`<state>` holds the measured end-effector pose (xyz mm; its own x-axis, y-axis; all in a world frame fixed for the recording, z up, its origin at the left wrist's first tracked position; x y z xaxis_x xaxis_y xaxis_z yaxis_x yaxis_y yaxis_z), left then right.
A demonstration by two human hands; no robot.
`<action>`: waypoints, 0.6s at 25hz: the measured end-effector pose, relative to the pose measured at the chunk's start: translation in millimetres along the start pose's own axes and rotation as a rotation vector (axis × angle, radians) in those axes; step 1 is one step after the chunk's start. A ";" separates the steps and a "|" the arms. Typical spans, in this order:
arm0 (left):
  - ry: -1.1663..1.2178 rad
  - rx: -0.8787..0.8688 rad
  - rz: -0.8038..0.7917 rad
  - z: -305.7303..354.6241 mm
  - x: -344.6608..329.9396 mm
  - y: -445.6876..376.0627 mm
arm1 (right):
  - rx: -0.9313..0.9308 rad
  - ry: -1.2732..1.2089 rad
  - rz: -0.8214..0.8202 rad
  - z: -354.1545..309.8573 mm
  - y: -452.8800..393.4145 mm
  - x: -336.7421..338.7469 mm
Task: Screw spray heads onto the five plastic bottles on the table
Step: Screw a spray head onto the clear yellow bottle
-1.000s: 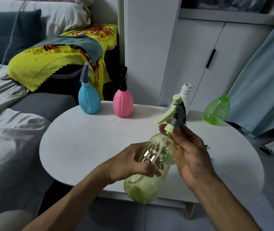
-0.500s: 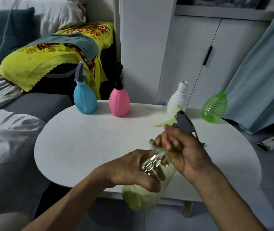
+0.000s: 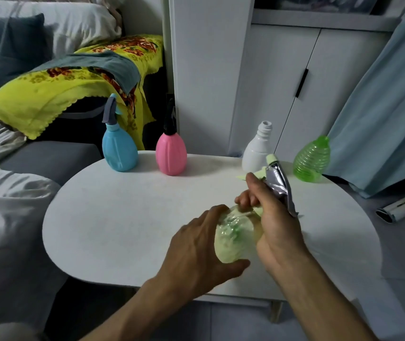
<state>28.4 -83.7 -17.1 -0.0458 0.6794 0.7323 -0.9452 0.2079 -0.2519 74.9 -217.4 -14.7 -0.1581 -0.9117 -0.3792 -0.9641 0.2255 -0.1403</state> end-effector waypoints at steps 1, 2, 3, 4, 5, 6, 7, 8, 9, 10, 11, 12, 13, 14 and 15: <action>0.104 0.026 -0.046 -2.1 0.5 -3.5 | -0.041 -0.033 -0.137 0.8 0.1 -9.2; 0.244 0.062 -0.159 -5.4 -2.9 -8.4 | -0.108 -0.066 -0.282 1.0 2.3 -19.1; 0.366 0.088 -0.304 -7.6 -9.5 -10.7 | -0.183 -0.096 -0.385 2.7 5.4 -25.6; 0.443 0.106 -0.419 -8.1 -15.1 -10.4 | -0.240 -0.112 -0.431 5.4 7.5 -28.7; 0.451 0.118 -0.453 -9.2 -17.8 -10.3 | -0.261 -0.094 -0.413 8.7 7.0 -27.5; 0.408 0.127 -0.411 -10.7 -17.1 -10.7 | -0.252 -0.046 -0.349 11.3 5.1 -24.0; 0.354 0.136 -0.329 -12.1 -14.3 -10.8 | -0.217 0.008 -0.265 11.6 3.0 -19.4; 0.322 0.135 -0.247 -11.9 -11.9 -9.9 | -0.166 0.048 -0.185 9.4 1.6 -15.5; 0.308 0.128 -0.191 -11.1 -11.2 -8.1 | -0.113 0.075 -0.130 5.7 0.9 -13.5; 0.300 0.117 -0.156 -9.7 -10.7 -6.8 | -0.066 0.097 -0.100 1.9 0.8 -13.3; 0.287 0.106 -0.128 -9.9 -10.0 -6.3 | -0.033 0.115 -0.085 -1.5 1.1 -13.8; 0.268 0.099 -0.104 -11.3 -9.4 -6.6 | -0.014 0.133 -0.074 -4.0 1.6 -14.3; 0.245 0.092 -0.083 -12.0 -9.1 -6.2 | -0.006 0.148 -0.062 -5.5 2.0 -14.6; 0.230 0.088 -0.065 -12.1 -9.0 -5.3 | -0.001 0.153 -0.052 -6.0 2.5 -15.1; 0.221 0.085 -0.047 -10.8 -9.0 -4.3 | 0.007 0.150 -0.043 -6.9 2.9 -15.3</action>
<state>36.4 -83.1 -29.5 0.0619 0.8098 0.5834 -0.9687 0.1894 -0.1602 73.1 -205.1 -3.1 -0.1473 -0.9615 -0.2319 -0.9693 0.1870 -0.1597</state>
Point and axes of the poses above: each hand's wrist, its own y-axis away from the middle knuckle, its own x-axis out of the back of the hand, z = x × y, the point moved 9 cm from there along -y, towards the middle knuckle, and after that the axes turned 4 degrees about x, right-handed, at the moved point
